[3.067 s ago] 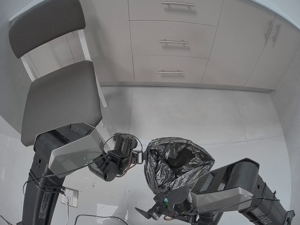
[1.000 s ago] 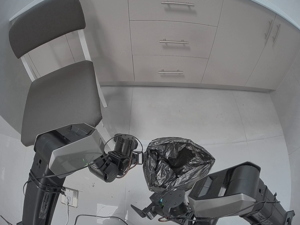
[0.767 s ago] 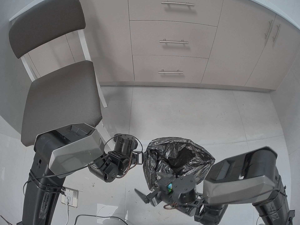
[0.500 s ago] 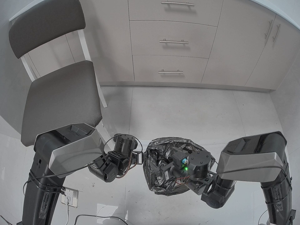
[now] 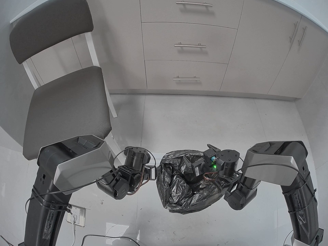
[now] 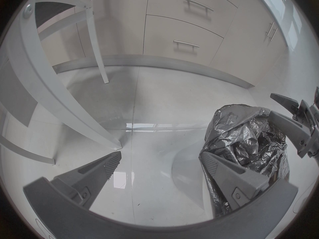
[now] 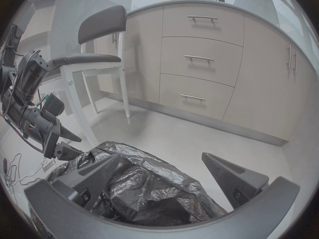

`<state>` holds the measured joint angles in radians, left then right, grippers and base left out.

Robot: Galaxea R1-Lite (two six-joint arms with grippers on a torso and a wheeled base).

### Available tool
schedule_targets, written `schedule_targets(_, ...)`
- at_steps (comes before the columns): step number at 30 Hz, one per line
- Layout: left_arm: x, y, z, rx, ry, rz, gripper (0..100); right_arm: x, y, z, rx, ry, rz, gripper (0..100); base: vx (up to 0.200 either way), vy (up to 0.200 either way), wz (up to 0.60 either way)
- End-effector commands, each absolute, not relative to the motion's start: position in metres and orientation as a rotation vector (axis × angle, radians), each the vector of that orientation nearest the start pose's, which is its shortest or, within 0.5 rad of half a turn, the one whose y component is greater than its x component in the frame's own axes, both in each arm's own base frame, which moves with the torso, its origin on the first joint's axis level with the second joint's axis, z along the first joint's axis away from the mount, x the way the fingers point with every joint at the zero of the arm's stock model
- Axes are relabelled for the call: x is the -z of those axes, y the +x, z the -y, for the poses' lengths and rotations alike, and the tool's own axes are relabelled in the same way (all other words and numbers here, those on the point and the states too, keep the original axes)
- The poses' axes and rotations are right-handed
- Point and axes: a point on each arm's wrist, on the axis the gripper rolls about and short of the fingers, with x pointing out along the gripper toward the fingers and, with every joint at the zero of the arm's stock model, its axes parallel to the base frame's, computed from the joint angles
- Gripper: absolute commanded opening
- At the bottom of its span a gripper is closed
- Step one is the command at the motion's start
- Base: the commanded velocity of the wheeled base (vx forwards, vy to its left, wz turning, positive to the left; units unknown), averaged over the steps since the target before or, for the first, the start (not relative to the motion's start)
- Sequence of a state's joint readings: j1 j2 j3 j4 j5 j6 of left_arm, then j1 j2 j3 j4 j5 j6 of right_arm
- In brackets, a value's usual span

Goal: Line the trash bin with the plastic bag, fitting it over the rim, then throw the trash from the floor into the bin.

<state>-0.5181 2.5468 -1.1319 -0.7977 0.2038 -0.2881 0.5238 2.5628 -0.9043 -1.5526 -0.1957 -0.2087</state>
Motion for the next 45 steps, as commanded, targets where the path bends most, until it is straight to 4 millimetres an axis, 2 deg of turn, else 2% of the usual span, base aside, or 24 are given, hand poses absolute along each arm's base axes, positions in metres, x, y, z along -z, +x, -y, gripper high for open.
schedule_targets(1,0.052,0.379,0.211,0.217,-0.059,-0.617,100,0.029,0.364,-0.198,-0.322,-0.239,-0.049,100,0.0,0.0,0.0)
schedule_targets(10,0.053,0.378,0.211,0.219,-0.058,-0.619,100,0.039,0.381,-0.188,-0.282,-0.262,-0.038,100,0.0,0.0,0.0)
schedule_targets(19,0.053,0.378,0.211,0.219,-0.056,-0.62,100,0.04,0.393,-0.181,-0.25,-0.254,-0.019,100,0.0,0.0,0.0)
schedule_targets(29,0.053,0.378,0.21,0.217,-0.056,-0.62,100,0.037,0.39,-0.181,-0.255,-0.252,-0.021,100,0.0,0.0,0.0)
schedule_targets(36,0.053,0.378,0.211,0.218,-0.057,-0.62,100,0.039,0.372,-0.191,-0.309,-0.265,-0.058,100,0.0,0.0,0.0)
schedule_targets(45,0.053,0.378,0.211,0.219,-0.056,-0.62,100,0.04,0.376,-0.188,-0.297,-0.266,-0.053,100,0.0,0.0,0.0)
